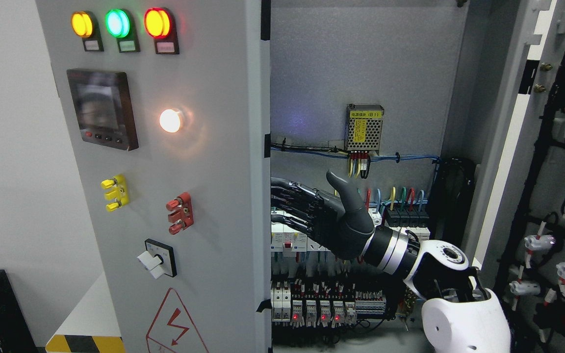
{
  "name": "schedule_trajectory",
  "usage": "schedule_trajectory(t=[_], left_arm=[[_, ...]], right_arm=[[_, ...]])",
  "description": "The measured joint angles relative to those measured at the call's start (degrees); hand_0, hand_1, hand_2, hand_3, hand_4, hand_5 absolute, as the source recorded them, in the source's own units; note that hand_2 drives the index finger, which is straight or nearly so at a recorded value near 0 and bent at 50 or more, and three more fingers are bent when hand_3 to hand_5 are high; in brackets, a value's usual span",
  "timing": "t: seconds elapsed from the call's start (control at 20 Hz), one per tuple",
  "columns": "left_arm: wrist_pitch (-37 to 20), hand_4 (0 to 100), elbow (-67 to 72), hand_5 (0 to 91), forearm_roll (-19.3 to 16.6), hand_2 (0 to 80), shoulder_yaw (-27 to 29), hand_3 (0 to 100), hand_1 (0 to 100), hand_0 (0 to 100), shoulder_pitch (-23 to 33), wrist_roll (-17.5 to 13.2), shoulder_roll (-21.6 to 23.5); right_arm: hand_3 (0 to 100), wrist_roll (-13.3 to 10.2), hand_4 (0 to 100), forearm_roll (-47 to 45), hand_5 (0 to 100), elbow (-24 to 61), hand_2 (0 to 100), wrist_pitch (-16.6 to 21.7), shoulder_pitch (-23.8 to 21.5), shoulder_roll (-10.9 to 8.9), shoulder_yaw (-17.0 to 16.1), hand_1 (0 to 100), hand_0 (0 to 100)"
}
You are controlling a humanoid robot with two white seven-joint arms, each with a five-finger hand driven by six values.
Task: Open door with both hands
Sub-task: 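Pull the warning-sign door outward with the right hand to swing it open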
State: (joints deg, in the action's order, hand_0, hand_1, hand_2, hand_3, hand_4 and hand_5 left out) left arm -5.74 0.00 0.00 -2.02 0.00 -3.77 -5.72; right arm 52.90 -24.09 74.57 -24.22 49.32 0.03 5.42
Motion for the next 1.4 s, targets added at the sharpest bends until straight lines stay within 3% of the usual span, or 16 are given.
schedule_trajectory(t=[0.75, 1.05, 1.4], left_arm=[[0.4, 0, 0.0, 0.0, 0.0, 0.0, 0.0, 0, 0, 0, 0.0, 0.0, 0.0], [0.4, 0, 0.0, 0.0, 0.0, 0.0, 0.0, 0, 0, 0, 0.0, 0.0, 0.0], [0.4, 0, 0.0, 0.0, 0.0, 0.0, 0.0, 0, 0, 0, 0.0, 0.0, 0.0]], right_arm=[[0, -0.2, 0, -4.6, 0, 15.5, 0, 0.1, -17.6, -1.56, 12.5, 0, 0], [0, -0.2, 0, -4.5, 0, 18.7, 0, 0.2, -19.7, -0.93, 16.6, 0, 0], [0, -0.4, 0, -4.3, 0, 20.2, 0, 0.3, -18.8, 0.12, 21.1, 0, 0]])
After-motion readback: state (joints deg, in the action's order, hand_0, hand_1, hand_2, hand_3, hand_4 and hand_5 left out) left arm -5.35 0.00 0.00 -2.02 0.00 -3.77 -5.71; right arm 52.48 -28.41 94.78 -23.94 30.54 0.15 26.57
